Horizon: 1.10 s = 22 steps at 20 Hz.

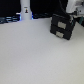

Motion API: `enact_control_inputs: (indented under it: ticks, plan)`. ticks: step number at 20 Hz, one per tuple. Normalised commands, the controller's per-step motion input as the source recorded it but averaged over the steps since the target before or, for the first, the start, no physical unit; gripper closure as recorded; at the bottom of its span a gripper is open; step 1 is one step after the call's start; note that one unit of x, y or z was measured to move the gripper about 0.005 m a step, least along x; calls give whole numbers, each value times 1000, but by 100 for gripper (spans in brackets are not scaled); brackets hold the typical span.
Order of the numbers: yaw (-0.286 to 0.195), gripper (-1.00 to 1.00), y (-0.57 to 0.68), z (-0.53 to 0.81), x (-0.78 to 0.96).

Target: Open the kcup holder, insert the kcup into the holder, and close the kcup holder

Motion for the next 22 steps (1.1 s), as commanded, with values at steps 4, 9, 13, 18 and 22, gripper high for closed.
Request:
enact_control_inputs:
  ticks: [4, 9, 13, 18, 22]
  plan:
    - [3, -100, -46, -7, -28]
    - [57, -100, 413, 120, -34]
    - [93, -100, 584, 199, -1]
    - [73, -100, 436, 58, -19]
    - [12, -100, -26, -4, -16]
